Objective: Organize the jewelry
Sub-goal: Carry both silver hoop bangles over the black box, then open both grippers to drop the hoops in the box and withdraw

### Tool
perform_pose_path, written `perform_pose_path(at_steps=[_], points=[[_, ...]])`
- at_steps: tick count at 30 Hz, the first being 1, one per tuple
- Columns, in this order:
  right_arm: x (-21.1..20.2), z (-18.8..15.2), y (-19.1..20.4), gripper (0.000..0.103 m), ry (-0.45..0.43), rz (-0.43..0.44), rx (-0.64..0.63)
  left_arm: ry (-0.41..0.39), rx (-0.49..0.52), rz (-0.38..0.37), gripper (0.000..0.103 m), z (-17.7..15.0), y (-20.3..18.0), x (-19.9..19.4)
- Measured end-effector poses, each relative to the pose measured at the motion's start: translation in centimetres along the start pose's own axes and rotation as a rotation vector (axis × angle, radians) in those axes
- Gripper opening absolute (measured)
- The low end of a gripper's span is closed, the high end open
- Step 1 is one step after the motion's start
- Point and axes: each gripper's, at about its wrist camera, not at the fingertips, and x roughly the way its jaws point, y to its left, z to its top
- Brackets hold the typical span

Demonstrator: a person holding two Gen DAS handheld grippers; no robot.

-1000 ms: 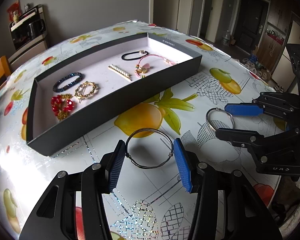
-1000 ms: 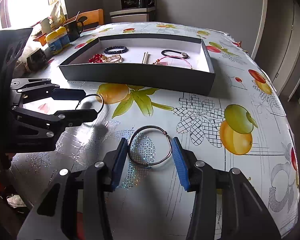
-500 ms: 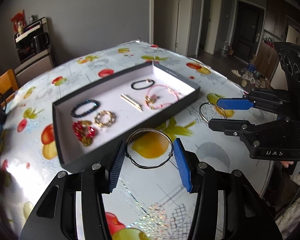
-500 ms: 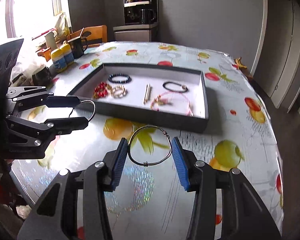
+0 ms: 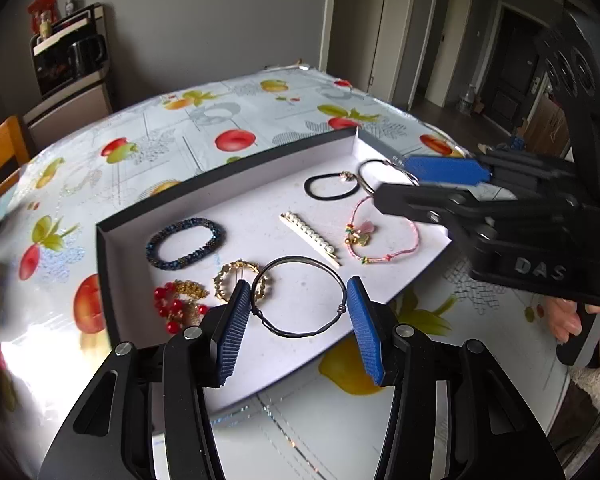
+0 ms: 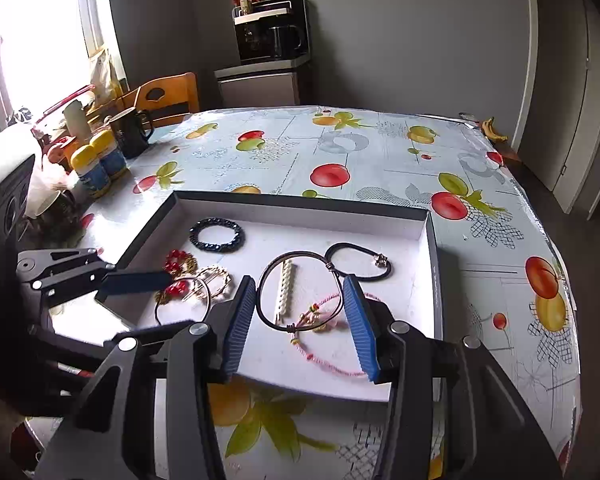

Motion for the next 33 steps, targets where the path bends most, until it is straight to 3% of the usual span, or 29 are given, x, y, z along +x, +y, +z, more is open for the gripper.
perform_pose_path(at_steps=[8, 16, 23, 33], points=[[5.7, 2.2, -1.5, 0.045, 0.054, 0.008, 0.047, 0.070, -0.028, -0.038, 0.052, 0.2, 0.4, 3.0], [9.1, 3.0, -1.1, 0.046, 0.124, 0.017, 0.033, 0.076, -0.039, -0.029, 0.052, 0.1, 0.9, 3.9], [9.7, 3.0, -0.6, 0.046, 0.162, 0.004, 0.019, 0.070, -0.035, -0.026, 0.052, 0.1, 1.0, 3.8], [7.3, 3.0, -1.2, 0.047, 0.118, 0.015, 0.052, 0.045, -0.015, -0.011, 0.053, 0.0, 0.4, 2.3]])
